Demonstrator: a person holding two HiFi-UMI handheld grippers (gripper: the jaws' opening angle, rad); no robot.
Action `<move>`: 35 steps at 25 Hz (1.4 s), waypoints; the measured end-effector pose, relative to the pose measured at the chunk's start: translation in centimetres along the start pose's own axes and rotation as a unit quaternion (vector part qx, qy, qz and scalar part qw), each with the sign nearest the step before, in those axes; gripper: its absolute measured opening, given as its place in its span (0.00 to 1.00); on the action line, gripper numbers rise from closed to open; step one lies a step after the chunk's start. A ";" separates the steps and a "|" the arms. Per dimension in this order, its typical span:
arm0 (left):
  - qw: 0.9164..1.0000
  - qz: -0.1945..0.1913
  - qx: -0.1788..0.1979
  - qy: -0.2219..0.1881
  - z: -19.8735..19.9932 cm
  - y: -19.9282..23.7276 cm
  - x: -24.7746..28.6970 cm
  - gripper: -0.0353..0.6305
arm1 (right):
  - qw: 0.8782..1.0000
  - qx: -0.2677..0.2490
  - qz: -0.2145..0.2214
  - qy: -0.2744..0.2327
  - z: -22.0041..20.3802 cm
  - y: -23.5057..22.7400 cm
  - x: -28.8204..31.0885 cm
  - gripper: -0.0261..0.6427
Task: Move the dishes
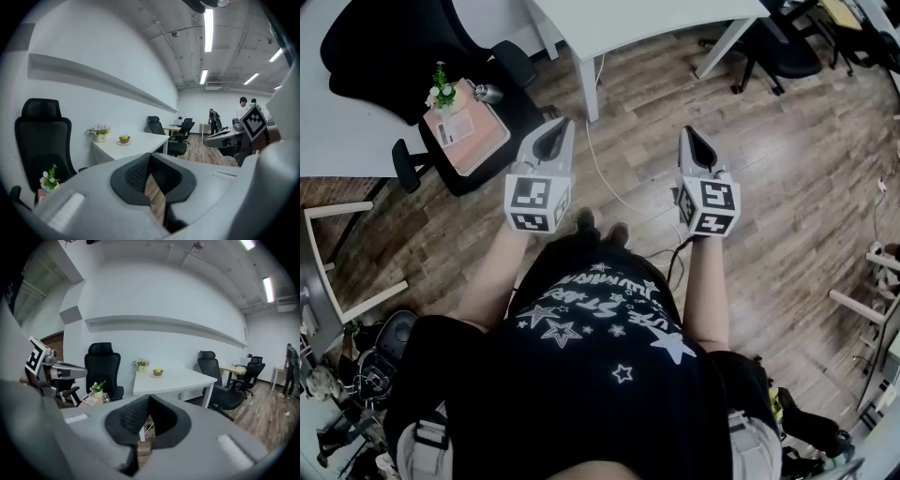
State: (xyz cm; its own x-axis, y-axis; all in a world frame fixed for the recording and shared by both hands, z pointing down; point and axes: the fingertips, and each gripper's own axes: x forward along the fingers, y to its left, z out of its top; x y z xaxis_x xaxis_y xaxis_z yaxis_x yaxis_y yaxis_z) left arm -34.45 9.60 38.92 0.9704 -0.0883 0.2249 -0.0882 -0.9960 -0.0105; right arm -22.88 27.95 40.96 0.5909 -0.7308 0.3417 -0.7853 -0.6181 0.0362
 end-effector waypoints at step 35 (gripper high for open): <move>0.999 0.018 -0.020 0.029 -1.6 9.7 7.7 0.07 | 0.999 0.043 0.021 0.022 1.3 -3.8 12.3 0.31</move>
State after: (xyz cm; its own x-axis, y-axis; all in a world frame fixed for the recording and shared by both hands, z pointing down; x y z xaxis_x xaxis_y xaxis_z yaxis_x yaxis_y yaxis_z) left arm -28.16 -0.68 42.08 0.9519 -0.1232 0.2807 -0.1338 -0.9908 0.0187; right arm -12.40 20.88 43.80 0.5471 -0.7448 0.3820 -0.7896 -0.6107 -0.0597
